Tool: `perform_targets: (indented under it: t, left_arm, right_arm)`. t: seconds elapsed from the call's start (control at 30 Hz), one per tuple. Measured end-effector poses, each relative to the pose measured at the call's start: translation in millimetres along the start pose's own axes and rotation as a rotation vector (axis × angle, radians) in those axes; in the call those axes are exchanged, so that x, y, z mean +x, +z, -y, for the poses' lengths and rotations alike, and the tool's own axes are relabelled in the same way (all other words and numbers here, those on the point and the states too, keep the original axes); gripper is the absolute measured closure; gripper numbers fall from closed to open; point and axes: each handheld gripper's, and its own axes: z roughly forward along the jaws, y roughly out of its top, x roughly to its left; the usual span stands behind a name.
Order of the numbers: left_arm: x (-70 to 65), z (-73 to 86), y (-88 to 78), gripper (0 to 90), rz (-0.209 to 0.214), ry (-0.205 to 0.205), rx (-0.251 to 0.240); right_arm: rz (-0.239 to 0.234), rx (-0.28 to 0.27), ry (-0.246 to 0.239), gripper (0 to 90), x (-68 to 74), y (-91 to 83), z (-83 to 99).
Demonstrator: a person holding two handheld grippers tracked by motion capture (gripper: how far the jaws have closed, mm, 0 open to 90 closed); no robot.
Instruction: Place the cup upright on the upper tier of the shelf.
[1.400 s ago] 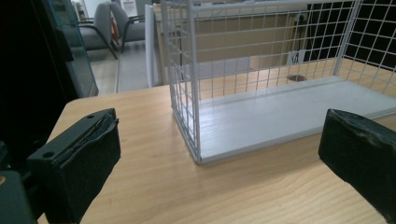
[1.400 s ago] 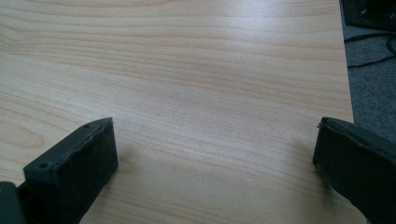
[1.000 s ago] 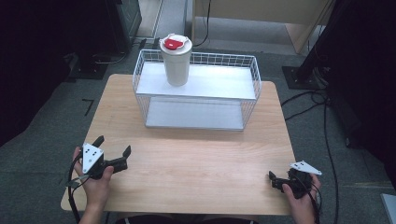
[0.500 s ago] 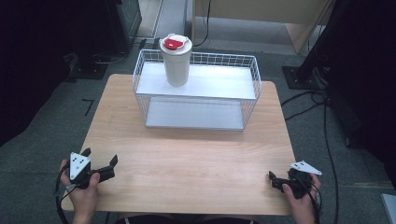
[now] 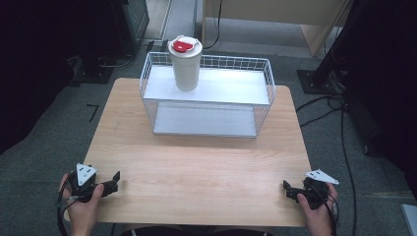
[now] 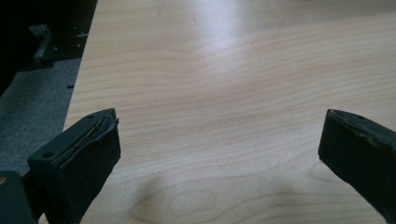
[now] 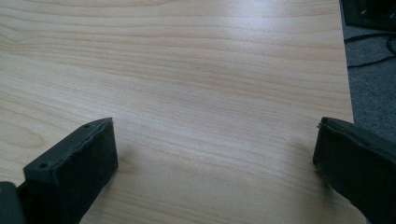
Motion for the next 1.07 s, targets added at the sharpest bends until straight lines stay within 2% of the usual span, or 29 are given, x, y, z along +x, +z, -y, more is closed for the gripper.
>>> perform_targets:
  t: [0.3,0.4,0.5,0.6,0.67,1.07]
  left_arm:
    - [-6.3,-2.8,8.7,0.0,0.021,0.055,0.075]
    - [-4.4,-3.3,10.7,0.0,0.031,0.035,0.105]
    - [-3.2,-4.2,13.8,0.0,0.020,0.009,0.136]
    - [-2.6,-4.9,15.8,0.0,0.030,-0.002,0.158]
    - [-1.4,-5.2,17.0,0.0,0.055,-0.005,0.173]
    - [-1.1,-5.2,17.3,0.0,0.056,-0.008,0.172]
  right_arm:
    - [0.000,0.000,0.000,0.0,0.0,0.0,0.0]
    - [0.000,0.000,0.001,0.0,0.1,0.0,0.0]
    - [0.000,0.000,0.000,0.0,0.1,0.0,0.1]
    - [0.000,0.000,0.001,0.0,0.1,0.0,0.1]
    - [0.000,0.000,0.001,0.0,0.1,0.0,0.1]
    - [0.002,0.001,0.000,0.0,0.2,-0.1,0.0]
